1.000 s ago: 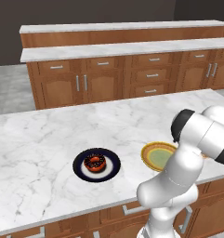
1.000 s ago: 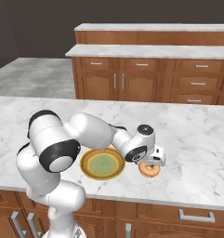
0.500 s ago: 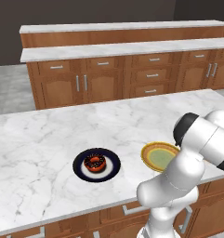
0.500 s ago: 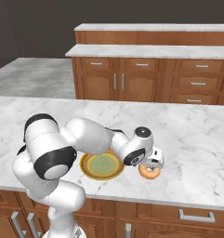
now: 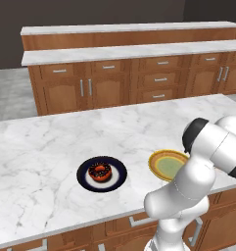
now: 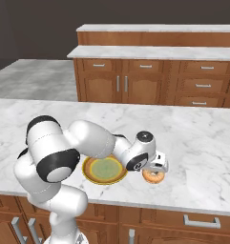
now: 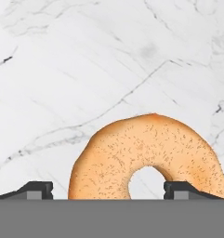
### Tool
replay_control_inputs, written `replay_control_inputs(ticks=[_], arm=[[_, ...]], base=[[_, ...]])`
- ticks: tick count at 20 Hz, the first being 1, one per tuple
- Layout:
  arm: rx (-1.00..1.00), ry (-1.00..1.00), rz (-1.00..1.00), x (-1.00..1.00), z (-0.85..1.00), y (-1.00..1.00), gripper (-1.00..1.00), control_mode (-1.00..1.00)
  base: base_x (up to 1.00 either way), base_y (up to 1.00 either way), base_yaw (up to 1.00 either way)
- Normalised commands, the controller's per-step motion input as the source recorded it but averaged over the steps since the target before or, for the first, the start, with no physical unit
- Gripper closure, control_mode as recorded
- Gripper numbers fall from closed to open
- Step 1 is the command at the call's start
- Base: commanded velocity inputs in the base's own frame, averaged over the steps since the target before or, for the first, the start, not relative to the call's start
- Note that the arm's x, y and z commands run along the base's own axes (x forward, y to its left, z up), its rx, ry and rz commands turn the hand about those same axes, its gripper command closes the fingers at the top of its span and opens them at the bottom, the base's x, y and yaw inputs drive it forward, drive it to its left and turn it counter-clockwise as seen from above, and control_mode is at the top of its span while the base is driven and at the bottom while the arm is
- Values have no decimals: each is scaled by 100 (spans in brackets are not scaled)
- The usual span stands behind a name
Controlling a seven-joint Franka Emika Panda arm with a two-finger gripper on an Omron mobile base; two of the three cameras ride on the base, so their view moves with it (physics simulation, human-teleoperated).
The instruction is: Place the pastries on the plates.
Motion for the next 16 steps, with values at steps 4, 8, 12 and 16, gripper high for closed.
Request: replay_control_inputs(ticks=[4, 8, 12, 16], arm=[[0, 0, 0, -32, -46, 3, -100, -100], [0, 0, -1, -19, -77, 11, -100, -100], [0, 0, 0, -17, -79, 13, 100, -100], [0, 0, 0, 0, -10, 2, 100, -100]], base=[[0, 0, 0], [0, 0, 0], [0, 0, 0], [0, 0, 0]])
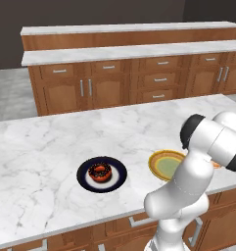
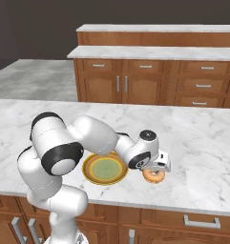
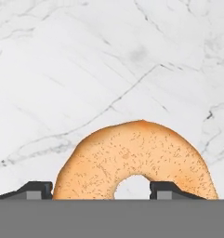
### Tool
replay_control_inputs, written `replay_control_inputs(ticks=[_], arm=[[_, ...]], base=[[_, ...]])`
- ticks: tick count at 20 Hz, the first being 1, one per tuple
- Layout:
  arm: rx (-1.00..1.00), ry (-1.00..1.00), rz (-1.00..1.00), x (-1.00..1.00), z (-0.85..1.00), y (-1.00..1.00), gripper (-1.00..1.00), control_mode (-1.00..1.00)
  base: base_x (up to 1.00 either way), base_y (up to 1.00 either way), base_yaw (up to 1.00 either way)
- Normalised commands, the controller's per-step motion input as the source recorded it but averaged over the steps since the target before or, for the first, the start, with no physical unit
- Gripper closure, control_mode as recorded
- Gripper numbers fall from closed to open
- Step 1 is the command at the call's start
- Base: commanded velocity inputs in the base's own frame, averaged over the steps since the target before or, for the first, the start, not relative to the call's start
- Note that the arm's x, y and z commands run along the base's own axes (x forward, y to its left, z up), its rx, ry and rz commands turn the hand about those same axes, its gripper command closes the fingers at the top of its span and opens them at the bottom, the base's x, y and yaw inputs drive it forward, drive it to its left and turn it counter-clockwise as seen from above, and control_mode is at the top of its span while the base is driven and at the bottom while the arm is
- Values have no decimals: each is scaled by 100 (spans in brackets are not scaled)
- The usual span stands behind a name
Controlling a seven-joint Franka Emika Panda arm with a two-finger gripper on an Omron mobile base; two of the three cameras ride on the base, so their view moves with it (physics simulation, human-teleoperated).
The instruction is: Place the pastries on the plates.
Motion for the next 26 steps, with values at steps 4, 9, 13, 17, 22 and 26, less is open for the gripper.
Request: replay_control_inputs(ticks=[4, 9, 13, 17, 22, 26], arm=[[0, -3, 0, -41, 1, 16, 100, -100], [-1, 0, 0, -47, 30, 17, 100, -100], [-4, 7, 0, -27, 7, 39, 100, -100], [-4, 10, 0, -16, 40, 36, 100, -100], [-8, 1, 3, -8, 61, 64, 100, -100], [-3, 0, 0, -11, 68, 52, 100, -100]], base=[[0, 0, 0], [0, 0, 0], [0, 0, 0], [0, 0, 0], [0, 0, 0], [0, 0, 0]])
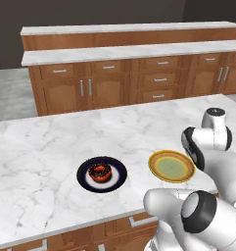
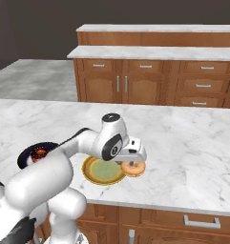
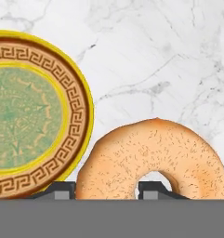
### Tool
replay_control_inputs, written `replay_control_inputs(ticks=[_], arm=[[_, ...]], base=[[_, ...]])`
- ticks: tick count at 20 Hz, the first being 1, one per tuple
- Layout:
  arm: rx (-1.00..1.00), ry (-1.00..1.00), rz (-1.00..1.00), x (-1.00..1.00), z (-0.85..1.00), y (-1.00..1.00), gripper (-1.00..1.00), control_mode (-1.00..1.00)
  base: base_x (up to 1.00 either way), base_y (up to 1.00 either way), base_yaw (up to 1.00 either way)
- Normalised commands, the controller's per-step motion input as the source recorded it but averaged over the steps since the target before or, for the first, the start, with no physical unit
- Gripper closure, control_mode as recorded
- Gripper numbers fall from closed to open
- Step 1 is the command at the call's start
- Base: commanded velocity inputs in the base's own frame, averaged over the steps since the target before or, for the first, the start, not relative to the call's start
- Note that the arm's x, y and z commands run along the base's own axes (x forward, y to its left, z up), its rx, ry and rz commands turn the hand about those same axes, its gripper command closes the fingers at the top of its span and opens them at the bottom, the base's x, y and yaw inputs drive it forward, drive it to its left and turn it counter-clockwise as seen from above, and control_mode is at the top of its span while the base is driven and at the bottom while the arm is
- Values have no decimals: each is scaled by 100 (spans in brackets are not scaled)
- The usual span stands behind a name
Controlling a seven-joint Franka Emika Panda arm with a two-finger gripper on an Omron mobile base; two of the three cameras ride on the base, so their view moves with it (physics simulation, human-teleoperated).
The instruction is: Place the pastries on the plates.
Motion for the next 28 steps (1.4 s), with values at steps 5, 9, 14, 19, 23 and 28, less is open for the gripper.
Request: replay_control_inputs(ticks=[5, 9, 14, 19, 23, 28], arm=[[-1, -1, 2, -16, 38, 53, 100, -100], [0, -7, 2, -19, 3, 52, 100, -100], [0, -11, 1, -12, -4, 48, 100, -100], [2, -14, 5, 2, -19, 36, 100, -100], [0, -2, 4, 2, -12, 16, 100, -100], [0, 0, 2, 0, -6, 34, 100, -100]], base=[[0, 0, 0], [0, 0, 0], [0, 0, 0], [0, 0, 0], [0, 0, 0], [0, 0, 0]])
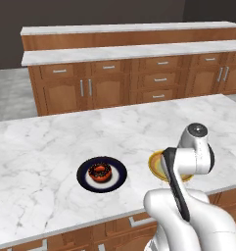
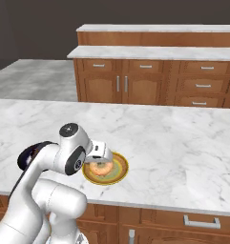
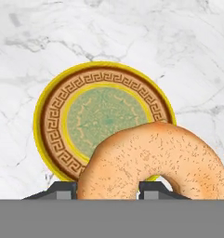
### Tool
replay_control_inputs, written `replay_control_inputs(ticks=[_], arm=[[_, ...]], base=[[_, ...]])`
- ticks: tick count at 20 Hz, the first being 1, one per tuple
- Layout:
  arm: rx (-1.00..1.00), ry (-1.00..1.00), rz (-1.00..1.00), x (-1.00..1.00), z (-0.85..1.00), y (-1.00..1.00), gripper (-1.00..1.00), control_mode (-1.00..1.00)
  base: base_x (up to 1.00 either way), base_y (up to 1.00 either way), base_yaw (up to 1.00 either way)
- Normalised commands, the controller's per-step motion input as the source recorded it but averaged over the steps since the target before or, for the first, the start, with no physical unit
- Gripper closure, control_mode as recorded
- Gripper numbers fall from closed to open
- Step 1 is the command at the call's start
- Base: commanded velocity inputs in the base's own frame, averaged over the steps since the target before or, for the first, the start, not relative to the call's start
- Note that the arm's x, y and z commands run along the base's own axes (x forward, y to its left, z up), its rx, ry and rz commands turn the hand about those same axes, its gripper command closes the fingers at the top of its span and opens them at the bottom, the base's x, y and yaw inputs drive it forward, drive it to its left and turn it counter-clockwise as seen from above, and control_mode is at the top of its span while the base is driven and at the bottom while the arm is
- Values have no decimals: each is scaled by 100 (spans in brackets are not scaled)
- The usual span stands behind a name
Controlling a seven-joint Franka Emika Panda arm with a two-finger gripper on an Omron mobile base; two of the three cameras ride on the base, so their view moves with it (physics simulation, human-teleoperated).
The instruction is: Place the pastries on the plates.
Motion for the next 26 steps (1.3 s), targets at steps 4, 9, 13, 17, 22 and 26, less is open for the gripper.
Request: replay_control_inputs(ticks=[4, 9, 13, 17, 22, 26], arm=[[0, 0, 2, 0, 0, 39, 100, -100], [0, 0, 3, 3, -18, 31, 100, -100], [2, 0, 8, 26, -37, 2, 100, -100], [4, 0, 10, 27, -34, -1, 100, -100], [2, 0, 10, 9, -45, -2, 100, -100], [0, 0, 7, 0, -56, 0, 100, -100]], base=[[0, 0, 0], [0, 0, 0], [0, 0, 0], [0, 0, 0], [0, 0, 0], [0, 0, 0]])
